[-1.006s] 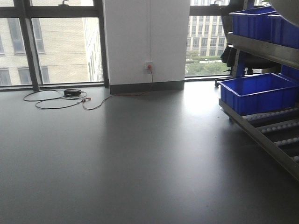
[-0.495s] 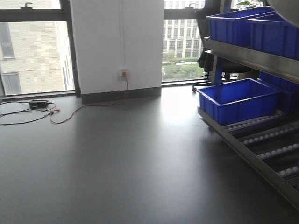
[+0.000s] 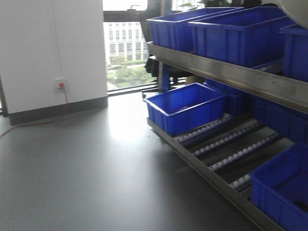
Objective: Move white bin to right shelf second layer
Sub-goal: 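Turn toward the roller shelf rack with blue crates, then approach the roller shelf and raise the bin above its rail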
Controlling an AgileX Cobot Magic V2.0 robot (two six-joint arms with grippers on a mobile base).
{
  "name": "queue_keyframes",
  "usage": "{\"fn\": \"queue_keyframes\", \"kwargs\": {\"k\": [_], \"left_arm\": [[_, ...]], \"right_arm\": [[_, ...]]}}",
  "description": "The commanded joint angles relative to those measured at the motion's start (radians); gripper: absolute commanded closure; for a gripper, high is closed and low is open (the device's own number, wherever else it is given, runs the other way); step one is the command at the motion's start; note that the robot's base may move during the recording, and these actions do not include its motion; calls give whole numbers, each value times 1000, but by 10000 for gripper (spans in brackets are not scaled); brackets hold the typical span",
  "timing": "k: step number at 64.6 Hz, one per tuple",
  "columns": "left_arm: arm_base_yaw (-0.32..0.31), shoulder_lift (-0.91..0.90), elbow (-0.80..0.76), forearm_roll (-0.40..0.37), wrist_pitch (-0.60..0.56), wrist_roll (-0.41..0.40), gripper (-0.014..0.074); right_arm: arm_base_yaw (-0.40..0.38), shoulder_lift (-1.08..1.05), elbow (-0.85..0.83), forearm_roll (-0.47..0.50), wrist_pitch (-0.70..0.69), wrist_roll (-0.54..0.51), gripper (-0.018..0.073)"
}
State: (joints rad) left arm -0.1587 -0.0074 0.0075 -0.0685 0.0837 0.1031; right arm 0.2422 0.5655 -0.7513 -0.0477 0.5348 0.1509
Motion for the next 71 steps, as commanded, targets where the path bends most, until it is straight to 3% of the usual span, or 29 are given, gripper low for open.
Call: {"fn": "queue_keyframes", "kwargs": {"k": [1,71], "left_arm": [[-4,-14,37,-5,-84,-4,512],[-4,-14,37,-5,-84,-4,512]], "right_arm": [[-6,8,-31,-6,-104,-2,511],[-6,8,-31,-6,-104,-2,511]]}}
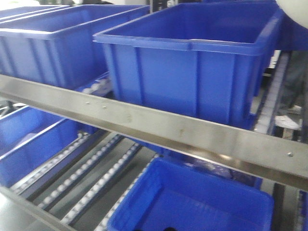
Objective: Move white bin to right shelf second layer
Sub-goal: 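Approach the roller shelf and raise the bin above its rail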
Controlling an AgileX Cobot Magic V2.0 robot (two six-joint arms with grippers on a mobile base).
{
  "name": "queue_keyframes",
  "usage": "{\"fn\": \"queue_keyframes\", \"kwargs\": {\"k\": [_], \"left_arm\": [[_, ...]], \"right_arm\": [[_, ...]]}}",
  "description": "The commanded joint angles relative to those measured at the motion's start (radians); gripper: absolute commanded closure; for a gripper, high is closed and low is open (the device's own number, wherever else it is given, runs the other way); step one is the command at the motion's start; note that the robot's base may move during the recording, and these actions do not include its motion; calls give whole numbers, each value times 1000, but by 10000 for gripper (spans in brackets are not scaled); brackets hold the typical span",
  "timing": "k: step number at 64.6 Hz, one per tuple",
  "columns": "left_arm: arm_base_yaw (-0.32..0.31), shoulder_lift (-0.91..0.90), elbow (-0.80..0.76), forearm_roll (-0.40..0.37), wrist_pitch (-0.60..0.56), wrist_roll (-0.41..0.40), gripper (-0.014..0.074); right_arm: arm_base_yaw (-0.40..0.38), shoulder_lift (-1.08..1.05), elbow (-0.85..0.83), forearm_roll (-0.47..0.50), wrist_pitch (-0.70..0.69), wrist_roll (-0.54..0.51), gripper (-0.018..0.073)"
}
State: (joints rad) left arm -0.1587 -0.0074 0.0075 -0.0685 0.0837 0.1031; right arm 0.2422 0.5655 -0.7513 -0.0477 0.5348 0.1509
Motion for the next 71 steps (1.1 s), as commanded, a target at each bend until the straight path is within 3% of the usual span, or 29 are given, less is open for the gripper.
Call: {"fn": "queue_keyframes", "kwargs": {"k": [1,71], "left_arm": [[-4,-14,37,-5,-84,-4,512],[-4,-14,37,-5,-84,-4,512]], "right_arm": [[-6,8,-31,-6,-104,-2,511],[-6,8,-31,-6,-104,-2,511]]}}
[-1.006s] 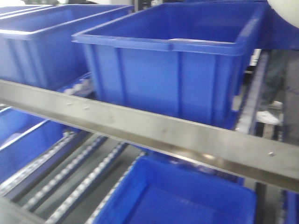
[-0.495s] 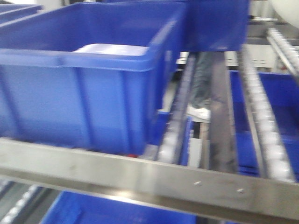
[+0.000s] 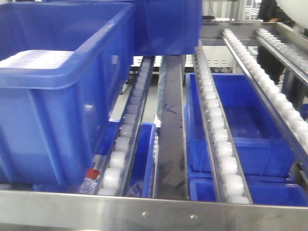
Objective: Move white bin to right shelf second layer
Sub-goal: 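Approach the roller shelf and raise the bin above its rail, then extend the right arm holding the white bin over a roller lane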
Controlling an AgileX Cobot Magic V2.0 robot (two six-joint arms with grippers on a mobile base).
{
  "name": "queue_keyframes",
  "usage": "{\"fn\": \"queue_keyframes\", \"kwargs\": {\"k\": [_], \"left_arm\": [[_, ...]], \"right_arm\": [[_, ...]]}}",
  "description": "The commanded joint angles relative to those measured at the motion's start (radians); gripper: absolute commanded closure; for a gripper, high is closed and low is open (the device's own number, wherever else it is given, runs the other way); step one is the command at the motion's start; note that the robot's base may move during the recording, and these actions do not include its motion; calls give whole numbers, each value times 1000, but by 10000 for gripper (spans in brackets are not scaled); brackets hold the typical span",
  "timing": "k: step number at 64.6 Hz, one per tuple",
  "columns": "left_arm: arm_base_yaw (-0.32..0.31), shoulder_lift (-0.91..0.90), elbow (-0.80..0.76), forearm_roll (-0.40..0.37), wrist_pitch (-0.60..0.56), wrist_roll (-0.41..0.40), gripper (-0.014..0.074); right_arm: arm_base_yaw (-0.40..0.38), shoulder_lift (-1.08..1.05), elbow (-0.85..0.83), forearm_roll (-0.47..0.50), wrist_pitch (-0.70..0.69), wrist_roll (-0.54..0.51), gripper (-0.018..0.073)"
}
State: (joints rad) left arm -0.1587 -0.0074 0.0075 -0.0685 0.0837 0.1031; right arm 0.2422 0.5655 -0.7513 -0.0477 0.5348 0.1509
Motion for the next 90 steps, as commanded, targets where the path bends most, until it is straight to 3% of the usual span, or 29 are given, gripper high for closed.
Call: {"fn": "queue_keyframes", "kwargs": {"k": [1,90], "left_arm": [[-4,-14,37,-5,-84,-4,512],[-4,-14,37,-5,-84,-4,512]], "right_arm": [[-6,8,-31,-6,-104,-2,511],[-6,8,-31,-6,-104,-2,511]]}}
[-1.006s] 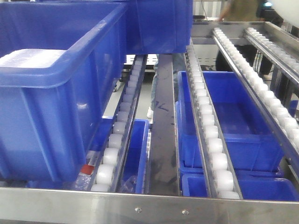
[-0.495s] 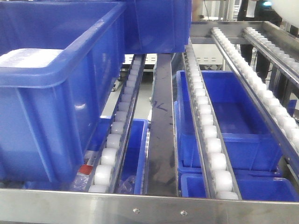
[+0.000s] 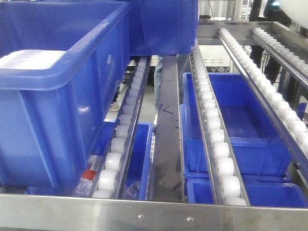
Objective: Move white bin to right shelf second layer
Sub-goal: 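Extend the right arm holding the white bin over a roller lane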
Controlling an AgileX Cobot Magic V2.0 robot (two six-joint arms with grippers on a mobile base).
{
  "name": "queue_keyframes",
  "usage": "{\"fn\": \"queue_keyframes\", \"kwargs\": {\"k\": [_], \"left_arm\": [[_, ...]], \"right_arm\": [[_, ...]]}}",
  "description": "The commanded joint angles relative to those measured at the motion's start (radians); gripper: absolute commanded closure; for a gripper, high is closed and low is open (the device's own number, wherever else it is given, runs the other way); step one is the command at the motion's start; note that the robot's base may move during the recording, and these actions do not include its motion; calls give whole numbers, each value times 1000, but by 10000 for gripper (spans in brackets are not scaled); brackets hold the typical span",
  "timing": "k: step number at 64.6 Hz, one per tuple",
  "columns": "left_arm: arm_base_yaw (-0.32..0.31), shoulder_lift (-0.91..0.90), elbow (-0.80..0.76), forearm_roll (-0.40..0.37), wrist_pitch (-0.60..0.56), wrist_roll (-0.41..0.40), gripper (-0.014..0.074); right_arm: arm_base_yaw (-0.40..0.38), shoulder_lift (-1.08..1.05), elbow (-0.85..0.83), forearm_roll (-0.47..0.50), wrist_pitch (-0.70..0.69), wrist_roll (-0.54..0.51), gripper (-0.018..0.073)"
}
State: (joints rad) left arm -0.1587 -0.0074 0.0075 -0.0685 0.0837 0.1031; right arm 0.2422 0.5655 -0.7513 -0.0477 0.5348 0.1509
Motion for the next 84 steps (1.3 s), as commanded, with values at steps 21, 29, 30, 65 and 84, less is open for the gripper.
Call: {"fn": "queue_keyframes", "kwargs": {"k": [21,29,30,65,84], "left_arm": [[-4,-14,37,-5,-84,-4,512],[-4,-14,37,-5,-84,-4,512],[-4,-14,37,-5,-84,-4,512],[-4,-14,37,-5,-84,-4,512],[-4,-14,37,-5,-84,-4,512]], "right_arm": [[-6,8,-31,-6,-104,-2,511],[-6,8,-31,-6,-104,-2,511],[-6,8,-31,-6,-104,-2,511],[-6,22,-31,-5,-104,-2,511],[-6,231,-61,-23,-124,-2,511]]}}
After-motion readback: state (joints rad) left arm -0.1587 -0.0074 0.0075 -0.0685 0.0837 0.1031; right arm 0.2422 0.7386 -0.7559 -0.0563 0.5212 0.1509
